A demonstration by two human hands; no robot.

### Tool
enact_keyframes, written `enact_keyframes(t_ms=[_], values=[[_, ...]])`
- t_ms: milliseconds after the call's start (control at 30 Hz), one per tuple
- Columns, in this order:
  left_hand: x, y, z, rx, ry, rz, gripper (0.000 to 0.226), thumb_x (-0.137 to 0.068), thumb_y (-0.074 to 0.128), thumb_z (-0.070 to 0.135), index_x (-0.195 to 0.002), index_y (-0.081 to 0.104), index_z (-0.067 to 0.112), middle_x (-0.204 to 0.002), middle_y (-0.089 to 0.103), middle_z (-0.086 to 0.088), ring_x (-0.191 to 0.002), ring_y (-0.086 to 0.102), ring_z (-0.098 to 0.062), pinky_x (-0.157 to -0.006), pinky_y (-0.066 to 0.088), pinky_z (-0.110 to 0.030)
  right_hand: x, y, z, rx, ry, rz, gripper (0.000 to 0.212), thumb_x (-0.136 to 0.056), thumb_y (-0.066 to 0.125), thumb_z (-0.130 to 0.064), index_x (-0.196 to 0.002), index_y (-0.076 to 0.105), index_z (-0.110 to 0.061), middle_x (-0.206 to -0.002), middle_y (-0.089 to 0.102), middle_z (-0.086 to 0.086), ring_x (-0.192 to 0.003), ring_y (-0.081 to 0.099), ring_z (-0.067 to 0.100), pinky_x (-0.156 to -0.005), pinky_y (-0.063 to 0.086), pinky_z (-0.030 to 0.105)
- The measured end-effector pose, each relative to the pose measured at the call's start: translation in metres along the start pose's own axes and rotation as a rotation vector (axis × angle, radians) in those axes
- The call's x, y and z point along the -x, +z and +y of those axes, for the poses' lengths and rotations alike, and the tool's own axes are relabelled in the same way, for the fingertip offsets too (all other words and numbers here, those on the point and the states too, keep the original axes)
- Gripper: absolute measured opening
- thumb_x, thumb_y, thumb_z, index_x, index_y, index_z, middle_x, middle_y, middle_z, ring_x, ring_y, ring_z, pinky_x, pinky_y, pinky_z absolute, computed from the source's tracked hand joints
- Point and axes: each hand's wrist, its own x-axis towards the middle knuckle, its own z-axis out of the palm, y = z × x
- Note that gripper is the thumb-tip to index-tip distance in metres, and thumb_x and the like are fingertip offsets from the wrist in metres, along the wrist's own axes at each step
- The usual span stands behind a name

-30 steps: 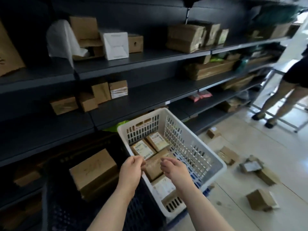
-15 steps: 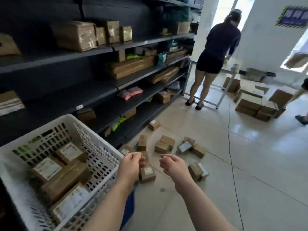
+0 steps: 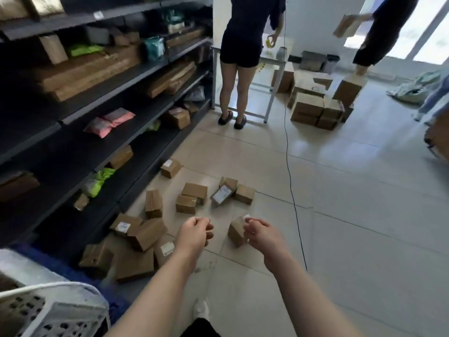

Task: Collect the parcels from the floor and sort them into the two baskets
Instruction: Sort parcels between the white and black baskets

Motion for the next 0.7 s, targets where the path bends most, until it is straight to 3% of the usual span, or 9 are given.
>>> enact_keyframes(t_ms=[100, 300, 400, 700], values=[[-0.06, 0.034, 0.012, -0.029, -0.037, -0.041, 0.018, -0.099, 0.047, 0.024, -0.096, 0.06, 0.012, -0.098, 0.065, -0.006, -0.087, 0.062, -0.019, -0.082, 0.051, -0.036, -0.055, -0.018, -0.017, -0.029, 0.039, 0.061, 0.018, -0.097, 0.05, -0.01, -0.102, 0.067, -0.011, -0.088, 0.063, 0.007, -0.076, 0.056, 0.017, -0.058, 0.041, 0.022], [-0.179, 0.092, 0.033, -0.126, -0.142, -0.082, 0.018, -0.097, 0.049, 0.023, -0.086, 0.059, 0.013, -0.091, 0.064, -0.006, -0.08, 0.061, -0.021, -0.071, 0.046, -0.033, -0.16, -0.047, -0.029, -0.064, 0.192, 0.183, 0.018, -0.096, 0.05, -0.012, -0.102, 0.066, -0.012, -0.083, 0.063, 0.006, -0.07, 0.057, 0.016, -0.059, 0.036, 0.026], [-0.235, 0.122, 0.033, -0.192, -0.17, -0.095, 0.018, -0.097, 0.048, 0.024, -0.088, 0.059, 0.014, -0.094, 0.065, -0.006, -0.085, 0.063, -0.022, -0.073, 0.047, -0.034, -0.211, -0.06, -0.025, -0.081, 0.232, 0.209, 0.017, -0.096, 0.05, -0.012, -0.099, 0.066, -0.013, -0.081, 0.063, 0.005, -0.069, 0.055, 0.015, -0.059, 0.035, 0.026], [-0.39, 0.208, -0.041, -0.22, -0.355, -0.043, 0.016, -0.094, 0.05, 0.025, -0.088, 0.059, 0.013, -0.089, 0.063, -0.005, -0.08, 0.059, -0.021, -0.066, 0.045, -0.032, -0.382, -0.079, 0.046, -0.128, 0.408, 0.19, 0.018, -0.095, 0.051, -0.012, -0.088, 0.065, -0.018, -0.086, 0.062, 0.007, -0.077, 0.055, 0.018, -0.063, 0.038, 0.026]])
